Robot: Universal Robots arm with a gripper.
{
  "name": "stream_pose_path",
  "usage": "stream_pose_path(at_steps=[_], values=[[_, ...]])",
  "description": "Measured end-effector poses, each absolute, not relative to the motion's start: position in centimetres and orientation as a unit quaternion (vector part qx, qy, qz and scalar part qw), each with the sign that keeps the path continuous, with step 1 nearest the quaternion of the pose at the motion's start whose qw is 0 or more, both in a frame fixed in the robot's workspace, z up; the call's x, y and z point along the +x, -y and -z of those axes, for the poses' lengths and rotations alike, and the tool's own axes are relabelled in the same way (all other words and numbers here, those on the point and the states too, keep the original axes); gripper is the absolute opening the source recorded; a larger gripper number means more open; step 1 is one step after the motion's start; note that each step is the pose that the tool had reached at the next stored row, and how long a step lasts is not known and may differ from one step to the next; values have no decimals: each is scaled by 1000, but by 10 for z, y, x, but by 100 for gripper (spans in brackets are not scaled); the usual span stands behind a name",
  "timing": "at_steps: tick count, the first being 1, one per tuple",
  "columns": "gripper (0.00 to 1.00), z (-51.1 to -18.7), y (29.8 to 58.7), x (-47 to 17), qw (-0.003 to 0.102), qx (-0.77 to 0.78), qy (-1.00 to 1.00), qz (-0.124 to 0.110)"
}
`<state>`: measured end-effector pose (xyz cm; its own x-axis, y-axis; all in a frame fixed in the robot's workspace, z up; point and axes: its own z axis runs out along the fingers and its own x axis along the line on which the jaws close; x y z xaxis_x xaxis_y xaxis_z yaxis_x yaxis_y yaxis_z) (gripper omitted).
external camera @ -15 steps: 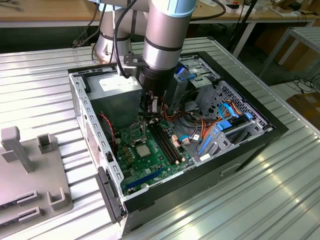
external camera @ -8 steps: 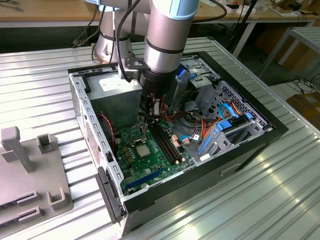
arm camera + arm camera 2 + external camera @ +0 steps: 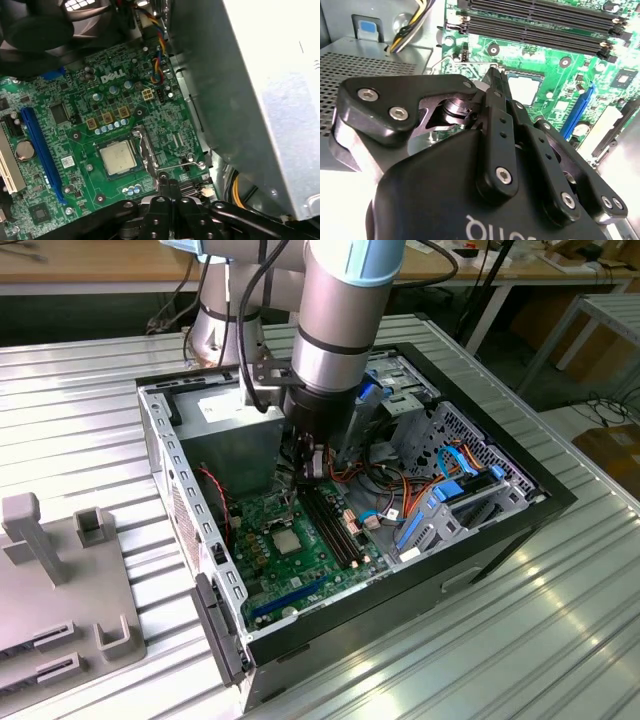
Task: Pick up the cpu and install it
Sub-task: 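Close the cpu cover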
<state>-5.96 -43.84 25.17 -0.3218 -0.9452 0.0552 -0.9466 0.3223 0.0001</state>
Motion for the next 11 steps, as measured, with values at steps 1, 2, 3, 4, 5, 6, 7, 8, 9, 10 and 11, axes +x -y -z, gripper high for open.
stream_pose_path(at_steps=[1, 2, 3, 4, 5, 6, 7, 8, 9, 10, 11], values=[[11, -252, 440, -60, 22, 582, 812, -16], [11, -252, 441, -60, 22, 583, 812, -15], [11, -252, 442, -60, 22, 583, 812, -15], [11, -252, 444, -60, 22, 584, 812, -15], [11, -252, 446, -60, 21, 584, 811, -14], [11, -252, 448, -60, 20, 585, 811, -13], [11, -252, 453, -61, 19, 587, 810, -12], [11, -252, 456, -61, 19, 588, 809, -11], [11, -252, 456, -62, 19, 588, 809, -11], [11, -252, 456, -62, 19, 588, 809, -11], [11, -252, 456, -62, 19, 588, 809, -11]])
